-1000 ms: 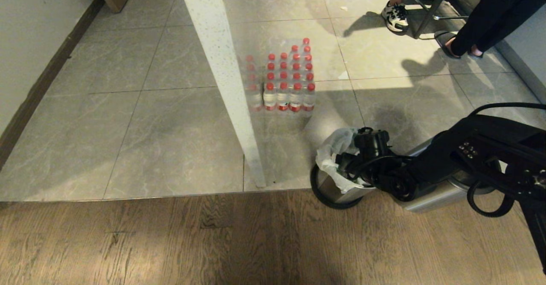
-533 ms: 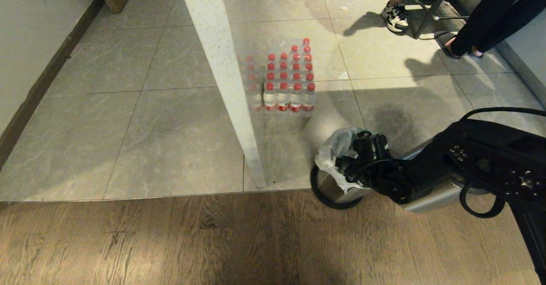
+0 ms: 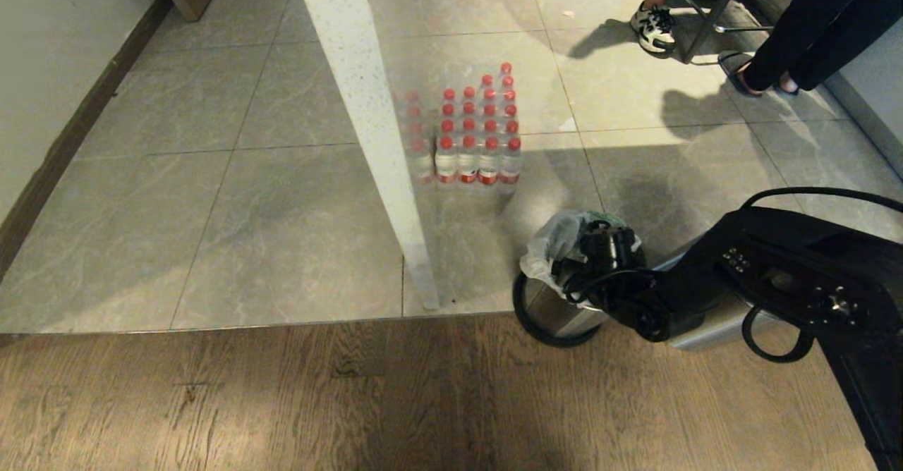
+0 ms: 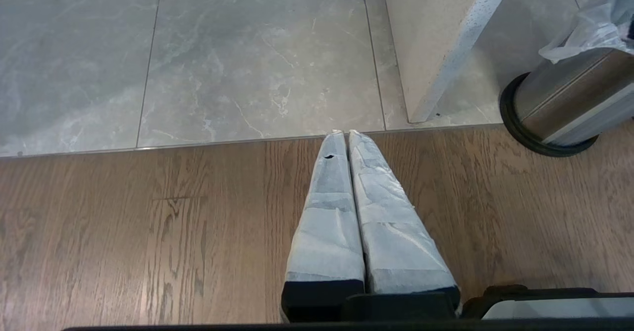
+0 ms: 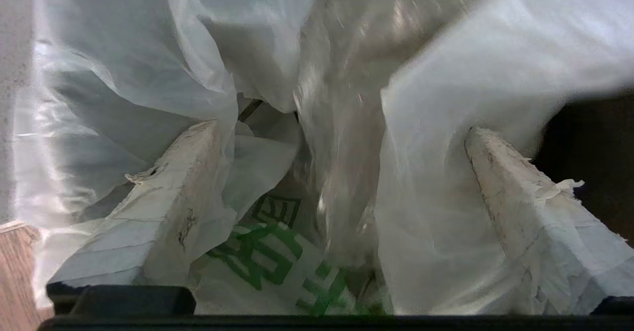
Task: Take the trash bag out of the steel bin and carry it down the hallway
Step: Pick up the trash bag
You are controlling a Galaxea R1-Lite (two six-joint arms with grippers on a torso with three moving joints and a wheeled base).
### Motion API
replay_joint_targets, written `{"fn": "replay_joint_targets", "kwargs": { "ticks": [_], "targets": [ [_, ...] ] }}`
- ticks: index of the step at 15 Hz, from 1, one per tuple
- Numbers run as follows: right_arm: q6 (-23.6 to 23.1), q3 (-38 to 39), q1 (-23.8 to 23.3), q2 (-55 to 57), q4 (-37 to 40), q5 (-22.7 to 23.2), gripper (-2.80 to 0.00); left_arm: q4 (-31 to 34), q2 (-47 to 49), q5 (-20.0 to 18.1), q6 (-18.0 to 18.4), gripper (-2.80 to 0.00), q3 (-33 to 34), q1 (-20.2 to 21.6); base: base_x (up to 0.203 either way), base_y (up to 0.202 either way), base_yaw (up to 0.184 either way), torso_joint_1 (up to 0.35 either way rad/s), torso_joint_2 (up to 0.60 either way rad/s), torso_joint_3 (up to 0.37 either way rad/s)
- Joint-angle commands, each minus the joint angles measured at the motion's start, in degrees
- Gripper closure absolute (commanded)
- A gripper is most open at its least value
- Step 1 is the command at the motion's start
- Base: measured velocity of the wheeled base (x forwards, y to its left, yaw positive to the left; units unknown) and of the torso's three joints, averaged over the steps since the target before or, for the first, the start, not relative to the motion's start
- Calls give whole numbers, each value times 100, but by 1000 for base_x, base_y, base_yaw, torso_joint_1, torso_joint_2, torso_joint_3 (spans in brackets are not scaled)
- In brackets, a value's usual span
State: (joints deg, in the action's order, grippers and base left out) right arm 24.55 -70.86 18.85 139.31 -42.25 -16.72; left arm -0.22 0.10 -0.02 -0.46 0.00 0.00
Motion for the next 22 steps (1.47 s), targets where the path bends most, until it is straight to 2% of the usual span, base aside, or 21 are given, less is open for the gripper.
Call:
{"fn": "replay_joint_targets", "kwargs": {
  "ticks": [1,6,7,22],
  "targets": [
    [21,-138,-1,136,-20,2,-280,-4,-1,2,2,0,0,0,0,0,0,0,0,0],
    [23,-166,-4,175,-87,8,-280,-4,-1,2,2,0,0,0,0,0,0,0,0,0],
    [15,-173,-13,175,-125,36,0,-4,-1,2,2,0,0,0,0,0,0,0,0,0],
    [-58,-39,-13,-154,-45,-32,0,-4,-1,2,-6,0,0,0,0,0,0,0,0,0]
  ]
}}
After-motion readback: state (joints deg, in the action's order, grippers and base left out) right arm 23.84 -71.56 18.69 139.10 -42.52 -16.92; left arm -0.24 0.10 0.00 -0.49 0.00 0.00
